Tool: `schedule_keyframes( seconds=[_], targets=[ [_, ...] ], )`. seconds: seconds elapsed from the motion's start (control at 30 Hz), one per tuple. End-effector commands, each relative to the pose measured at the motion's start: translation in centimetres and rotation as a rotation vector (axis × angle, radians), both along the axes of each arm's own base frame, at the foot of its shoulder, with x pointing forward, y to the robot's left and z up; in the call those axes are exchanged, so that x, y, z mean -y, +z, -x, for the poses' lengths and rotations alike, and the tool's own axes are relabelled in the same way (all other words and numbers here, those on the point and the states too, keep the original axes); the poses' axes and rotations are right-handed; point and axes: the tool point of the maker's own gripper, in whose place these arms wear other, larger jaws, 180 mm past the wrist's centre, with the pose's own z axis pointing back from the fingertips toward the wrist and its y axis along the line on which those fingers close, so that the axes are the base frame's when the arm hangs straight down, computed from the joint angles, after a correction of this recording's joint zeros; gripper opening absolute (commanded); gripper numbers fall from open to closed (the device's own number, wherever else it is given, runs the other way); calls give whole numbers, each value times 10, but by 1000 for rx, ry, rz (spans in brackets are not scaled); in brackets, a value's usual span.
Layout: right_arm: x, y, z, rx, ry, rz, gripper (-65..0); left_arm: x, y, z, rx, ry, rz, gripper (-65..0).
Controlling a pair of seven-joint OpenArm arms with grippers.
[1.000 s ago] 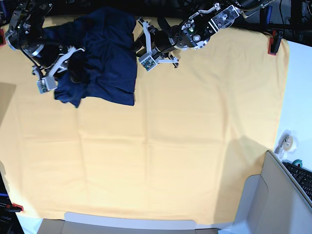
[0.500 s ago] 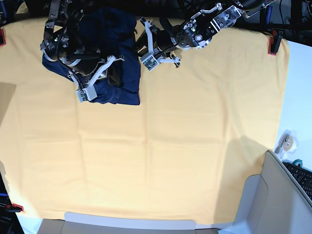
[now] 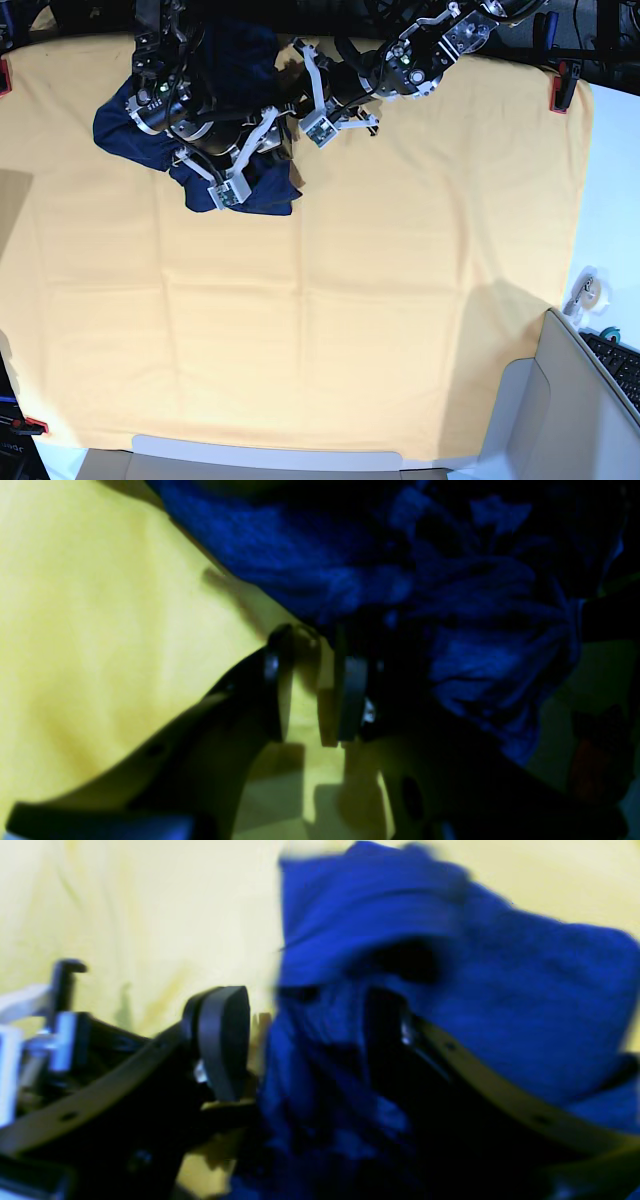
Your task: Fold the T-shirt properly
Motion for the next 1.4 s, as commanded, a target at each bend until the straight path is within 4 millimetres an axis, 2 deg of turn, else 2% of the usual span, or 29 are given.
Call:
schedule_keyframes(
  seconds=[0.0,0.07,0.13,0.3,0.37,0.4,0.53,0.67,0.77,0.9,1.13,1.17,1.23,1.33,1.37],
  targets=[
    [7,17,-12,70,-16,-4,-290,-3,2,-3,9,4,-10,-504],
    [23,21,-17,80,-63,-13,-290,-3,2,-3,9,4,-10,-504],
    [48,28,-21,89,-141,-61,-290,-3,2,-3,9,4,-10,-504],
    [125,53,-26,143,-352,-229,-289,-3,2,-3,9,4,-10,-504],
    [154,50,-20,126,-419,-263,-287,-3,2,-3,9,4,-10,-504],
    [162,48,-18,117,-432,-276,-287,-3,2,-3,9,4,-10,-504],
    [186,27,-12,29,-451,-297,-287,-3,2,-3,9,4,-10,-504],
    [206,-2,-8,-45,-457,-296,-287,-3,2,-3,9,4,-10,-504],
    [206,-18,-6,-63,-401,-299,-287,-3,2,-3,9,4,-10,-504],
    [190,-29,-9,-101,-353,-314,-287,-3,2,-3,9,4,-10,-504],
    [144,-33,-19,-131,-216,-331,-294,-3,2,-3,9,4,-10,-504],
    [138,-35,-18,-141,-197,-332,-311,-3,2,-3,9,4,-10,-504],
    [132,-36,-17,-148,-180,-333,-392,-3,2,-3,9,4,-10,-504],
    [132,-37,-16,-152,-178,-329,-634,-3,2,-3,9,4,-10,-504],
    [133,-37,-15,-155,-179,-328,-650,-3,2,-3,9,6,-10,-504]
  ],
)
